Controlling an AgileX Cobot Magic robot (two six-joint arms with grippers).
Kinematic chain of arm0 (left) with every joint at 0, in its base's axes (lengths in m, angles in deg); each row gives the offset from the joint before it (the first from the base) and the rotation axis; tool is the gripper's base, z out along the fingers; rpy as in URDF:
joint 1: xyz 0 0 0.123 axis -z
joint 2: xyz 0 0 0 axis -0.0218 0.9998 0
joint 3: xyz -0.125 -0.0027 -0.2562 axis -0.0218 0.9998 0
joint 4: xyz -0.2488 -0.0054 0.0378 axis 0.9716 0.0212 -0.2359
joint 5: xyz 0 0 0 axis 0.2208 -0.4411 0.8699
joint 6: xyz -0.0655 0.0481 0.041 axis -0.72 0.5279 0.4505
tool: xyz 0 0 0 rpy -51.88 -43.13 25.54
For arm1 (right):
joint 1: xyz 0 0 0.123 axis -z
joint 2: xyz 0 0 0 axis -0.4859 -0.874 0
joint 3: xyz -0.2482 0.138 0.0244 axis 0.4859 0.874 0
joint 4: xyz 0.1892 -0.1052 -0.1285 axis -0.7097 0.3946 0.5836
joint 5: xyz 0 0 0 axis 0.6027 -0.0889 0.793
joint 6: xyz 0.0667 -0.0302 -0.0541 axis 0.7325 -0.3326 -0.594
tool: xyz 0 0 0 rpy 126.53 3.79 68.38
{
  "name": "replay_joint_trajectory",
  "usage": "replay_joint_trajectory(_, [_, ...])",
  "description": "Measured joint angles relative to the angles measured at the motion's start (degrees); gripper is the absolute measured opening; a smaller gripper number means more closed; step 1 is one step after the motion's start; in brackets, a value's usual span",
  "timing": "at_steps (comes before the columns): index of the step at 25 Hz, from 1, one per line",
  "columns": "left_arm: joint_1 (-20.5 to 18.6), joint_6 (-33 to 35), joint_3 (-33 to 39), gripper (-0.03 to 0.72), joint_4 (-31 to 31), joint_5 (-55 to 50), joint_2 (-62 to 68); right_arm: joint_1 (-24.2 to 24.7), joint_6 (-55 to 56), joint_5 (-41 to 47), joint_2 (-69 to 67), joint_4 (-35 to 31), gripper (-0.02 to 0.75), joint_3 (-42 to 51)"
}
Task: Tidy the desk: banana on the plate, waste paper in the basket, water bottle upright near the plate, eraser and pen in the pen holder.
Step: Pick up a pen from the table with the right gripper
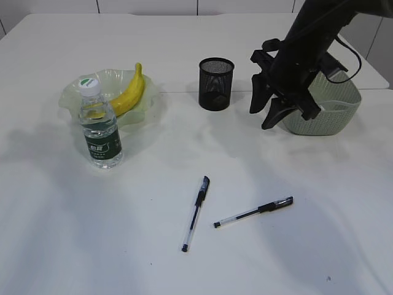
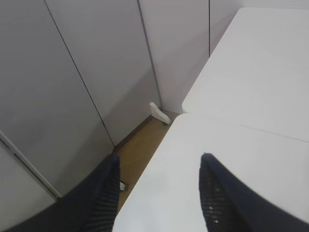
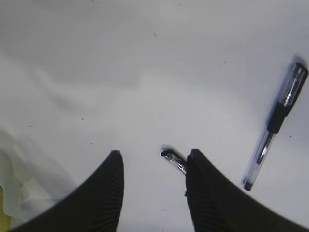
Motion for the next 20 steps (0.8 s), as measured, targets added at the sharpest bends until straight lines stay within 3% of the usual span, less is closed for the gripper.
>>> replay_joint_trajectory(20, [0.0,0.0,0.0,0.37,0.0,0.0,0.0,0.0,0.6,0.0,0.0,0.0,0.323,0.0])
